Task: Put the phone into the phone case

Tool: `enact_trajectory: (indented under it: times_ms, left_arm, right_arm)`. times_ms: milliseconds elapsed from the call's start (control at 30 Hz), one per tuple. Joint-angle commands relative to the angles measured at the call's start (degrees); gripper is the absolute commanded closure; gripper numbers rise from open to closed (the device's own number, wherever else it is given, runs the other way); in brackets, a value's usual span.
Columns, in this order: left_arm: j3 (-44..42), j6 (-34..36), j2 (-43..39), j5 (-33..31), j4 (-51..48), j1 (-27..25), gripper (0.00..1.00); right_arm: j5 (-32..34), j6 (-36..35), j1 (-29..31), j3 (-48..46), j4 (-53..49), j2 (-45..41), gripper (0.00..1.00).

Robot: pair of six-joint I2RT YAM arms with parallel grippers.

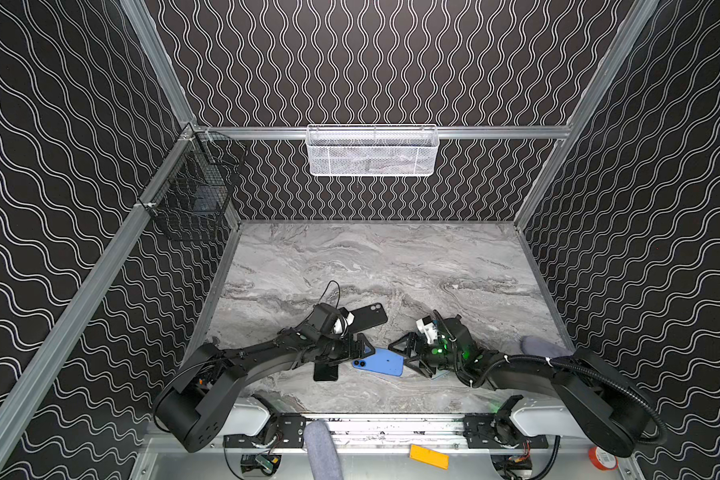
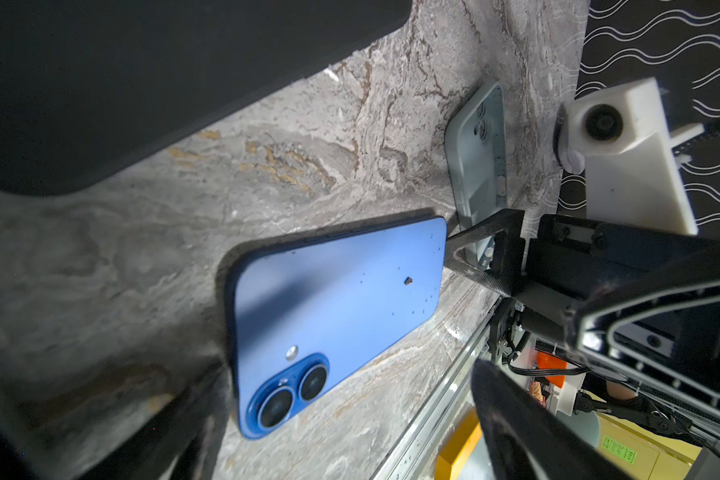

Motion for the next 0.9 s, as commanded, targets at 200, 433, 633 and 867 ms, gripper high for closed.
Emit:
enact_trajectory:
  times_ms: [200,433,633,867]
  left_arm:
    - [-0.4,-0.3,1.0,1.8,1.6,-0.1,0.06]
    - [-0.9,-0.3,1.1,1.7,2.1,-0.2,0.06]
    - [-1.0,-0.3,1.2,2.3,2.6,-0.2,0.06]
    - [-1.2,0.0,1.6,3.2,2.8,-0.1,0.06]
  right_arm:
    - [-1.8,1.2,0.0,-2.9,10.9,-5.2,0.01]
    - [-2.4,1.2,0.0,-3.4,13.4,-6.1,0.03]
    - [-3.9,3.2,-0.1,-5.3,22.2,-4.8,0.08]
    - [-4.3,3.5,0.1,-5.6,25.4,-4.9,0.16]
